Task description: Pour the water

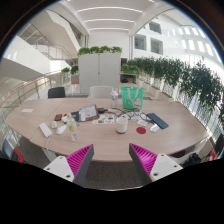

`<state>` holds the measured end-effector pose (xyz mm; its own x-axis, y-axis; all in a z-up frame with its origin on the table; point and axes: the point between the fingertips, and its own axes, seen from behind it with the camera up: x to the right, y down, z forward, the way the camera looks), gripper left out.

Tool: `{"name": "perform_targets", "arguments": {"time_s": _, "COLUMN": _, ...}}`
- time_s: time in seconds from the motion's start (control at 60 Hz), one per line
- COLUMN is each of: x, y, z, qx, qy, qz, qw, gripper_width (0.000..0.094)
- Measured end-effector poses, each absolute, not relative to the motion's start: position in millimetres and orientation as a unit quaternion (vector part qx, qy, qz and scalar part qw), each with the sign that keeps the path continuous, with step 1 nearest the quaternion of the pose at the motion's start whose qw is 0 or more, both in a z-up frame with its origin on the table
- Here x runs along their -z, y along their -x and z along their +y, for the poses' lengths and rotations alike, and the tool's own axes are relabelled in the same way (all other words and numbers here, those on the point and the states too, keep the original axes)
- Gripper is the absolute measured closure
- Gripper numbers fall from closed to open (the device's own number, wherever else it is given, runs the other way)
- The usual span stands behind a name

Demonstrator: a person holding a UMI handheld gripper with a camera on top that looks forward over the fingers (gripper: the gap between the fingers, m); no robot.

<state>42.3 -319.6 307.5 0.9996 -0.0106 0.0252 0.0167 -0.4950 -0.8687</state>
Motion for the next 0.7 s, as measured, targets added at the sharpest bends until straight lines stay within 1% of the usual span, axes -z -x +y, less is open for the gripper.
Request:
{"name": "perform_targets", "arguments": {"time_s": 0.367, "x": -297.0, "y": -8.2, "z": -319.9, "qx": 0.032, "qy": 0.863, "qz": 0.014, "qw": 0.504, "gripper_width": 0.0125}}
{"name": "perform_targets", "arguments": {"time_s": 0.45, "x": -291.5, "y": 12.0, "z": -320.8, "qx": 0.022, "qy": 0.858, "qz": 0.006, "qw": 0.514, "gripper_width": 0.0121}}
{"name": "perform_targets", "arguments": {"time_s": 0.533, "x": -275.9, "y": 41.0, "z": -314.2, "qx": 0.007, "qy": 0.848, "qz": -0.014, "qw": 0.529, "gripper_width": 0.0123}}
{"name": "perform_targets", "arguments": {"time_s": 0.633, "x": -243.9, "y": 81.1, "z": -294.1, "qx": -0.016, "qy": 0.839, "qz": -0.029, "qw": 0.542, "gripper_width": 0.0123}}
{"name": "perform_targets", "arguments": {"time_s": 0.7, "x": -222.9, "y": 112.1, "z": -268.9, "qx": -0.036, "qy": 0.825, "qz": -0.044, "qw": 0.563, "gripper_width": 0.0122}}
